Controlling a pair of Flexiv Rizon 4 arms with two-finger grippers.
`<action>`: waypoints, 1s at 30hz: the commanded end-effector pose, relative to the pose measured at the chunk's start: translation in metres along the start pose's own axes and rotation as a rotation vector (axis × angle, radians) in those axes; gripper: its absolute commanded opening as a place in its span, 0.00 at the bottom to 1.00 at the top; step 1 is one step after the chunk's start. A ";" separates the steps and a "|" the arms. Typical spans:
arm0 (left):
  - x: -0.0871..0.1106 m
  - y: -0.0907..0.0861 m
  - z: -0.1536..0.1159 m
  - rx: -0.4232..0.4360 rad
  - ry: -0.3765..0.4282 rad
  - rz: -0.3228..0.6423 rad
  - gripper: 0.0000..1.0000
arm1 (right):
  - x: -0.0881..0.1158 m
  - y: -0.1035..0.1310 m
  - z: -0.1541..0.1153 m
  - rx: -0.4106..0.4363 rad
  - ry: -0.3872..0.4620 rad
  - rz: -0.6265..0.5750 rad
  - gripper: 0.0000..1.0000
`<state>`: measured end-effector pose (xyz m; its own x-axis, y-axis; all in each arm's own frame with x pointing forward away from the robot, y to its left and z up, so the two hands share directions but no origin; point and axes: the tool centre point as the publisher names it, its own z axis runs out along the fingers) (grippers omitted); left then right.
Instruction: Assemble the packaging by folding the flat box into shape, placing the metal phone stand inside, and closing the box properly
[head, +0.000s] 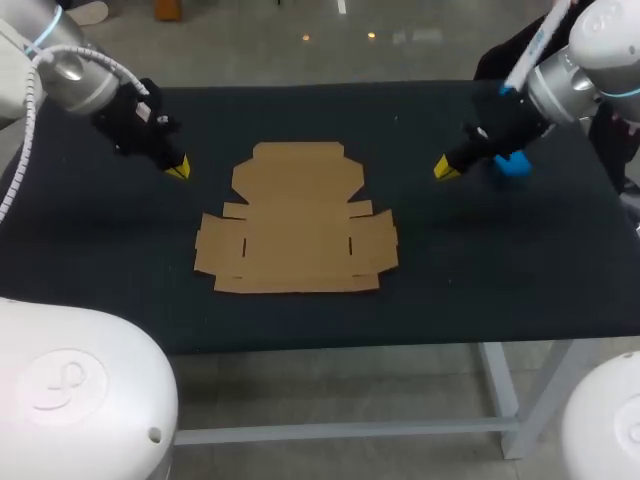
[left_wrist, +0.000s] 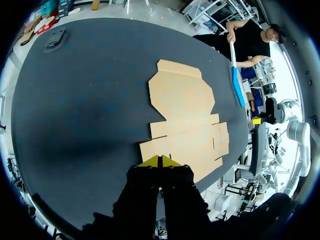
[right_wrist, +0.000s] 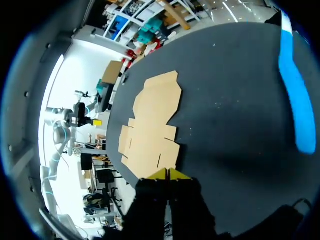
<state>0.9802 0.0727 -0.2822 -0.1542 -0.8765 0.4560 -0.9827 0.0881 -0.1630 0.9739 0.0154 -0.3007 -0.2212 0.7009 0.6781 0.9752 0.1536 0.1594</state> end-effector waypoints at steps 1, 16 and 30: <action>0.001 -0.001 0.000 -0.004 -0.004 -0.001 0.00 | 0.000 0.001 0.000 0.006 0.002 0.000 0.00; 0.001 0.004 0.000 0.037 -0.019 -0.028 0.00 | -0.001 0.002 0.001 0.007 0.002 0.000 0.00; -0.001 0.021 0.004 0.166 -0.024 -0.106 0.00 | -0.009 0.002 0.014 0.009 0.000 -0.016 0.00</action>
<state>0.9706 0.0770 -0.2881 -0.0607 -0.8818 0.4676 -0.9767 -0.0441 -0.2100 0.9764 0.0174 -0.3135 -0.2379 0.6998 0.6736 0.9713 0.1690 0.1674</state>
